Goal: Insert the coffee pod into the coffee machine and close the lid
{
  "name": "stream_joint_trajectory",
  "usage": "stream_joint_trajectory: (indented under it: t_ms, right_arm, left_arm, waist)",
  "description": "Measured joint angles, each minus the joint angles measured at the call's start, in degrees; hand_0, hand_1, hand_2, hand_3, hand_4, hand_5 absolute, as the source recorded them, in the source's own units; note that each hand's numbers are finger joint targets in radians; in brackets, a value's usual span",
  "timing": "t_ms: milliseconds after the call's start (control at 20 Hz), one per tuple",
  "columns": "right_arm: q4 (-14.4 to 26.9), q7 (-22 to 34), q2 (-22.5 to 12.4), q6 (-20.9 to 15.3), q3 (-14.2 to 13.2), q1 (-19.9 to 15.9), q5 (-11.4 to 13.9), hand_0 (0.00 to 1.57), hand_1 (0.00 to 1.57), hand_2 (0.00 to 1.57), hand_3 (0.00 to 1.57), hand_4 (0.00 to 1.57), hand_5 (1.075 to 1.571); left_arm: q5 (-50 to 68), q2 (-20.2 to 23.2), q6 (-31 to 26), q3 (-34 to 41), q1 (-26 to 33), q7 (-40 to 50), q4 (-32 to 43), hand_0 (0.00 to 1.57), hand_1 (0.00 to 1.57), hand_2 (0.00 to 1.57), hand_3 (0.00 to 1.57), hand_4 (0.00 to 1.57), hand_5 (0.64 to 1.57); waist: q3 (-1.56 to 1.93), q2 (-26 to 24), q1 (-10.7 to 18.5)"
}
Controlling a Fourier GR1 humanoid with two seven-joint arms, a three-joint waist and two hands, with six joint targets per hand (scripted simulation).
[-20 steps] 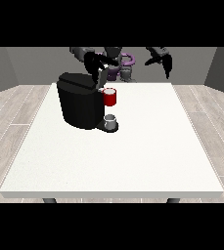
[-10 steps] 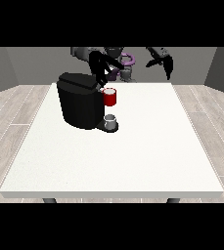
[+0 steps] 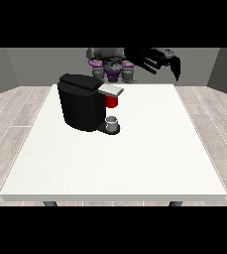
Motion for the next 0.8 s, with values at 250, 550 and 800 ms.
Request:
stream_joint_trajectory:
  t_ms: [250,550,800]
  right_arm:
    - [4.2,-3.2,0.1,0.8,-0.3,-5.9,0.4,0.0,0.0,0.0,0.0,0.0,1.571]
    - [9.3,-7.3,0.3,0.6,-2.5,-9.7,-0.3,0.0,0.0,0.0,0.0,0.05,1.571]
    - [12.5,-9.8,0.9,1.1,-3.3,-11.6,-0.8,0.0,0.0,0.0,0.0,0.0,1.571]
  left_arm:
    - [-0.2,-0.3,0.5,-0.3,-1.7,0.4,-1.0,0.0,0.0,0.0,0.0,0.38,1.571]
    - [1.5,0.8,-1.1,0.3,-2.2,0.8,-2.6,0.0,0.0,0.0,0.0,0.2,1.571]
    - [2.4,1.7,-1.6,1.3,-1.5,0.6,-2.8,0.0,0.0,0.0,0.0,0.27,1.571]
  waist:
    - [-0.26,2.8,1.5]
    - [-0.34,5.3,3.0]
    - [-0.36,5.7,2.3]
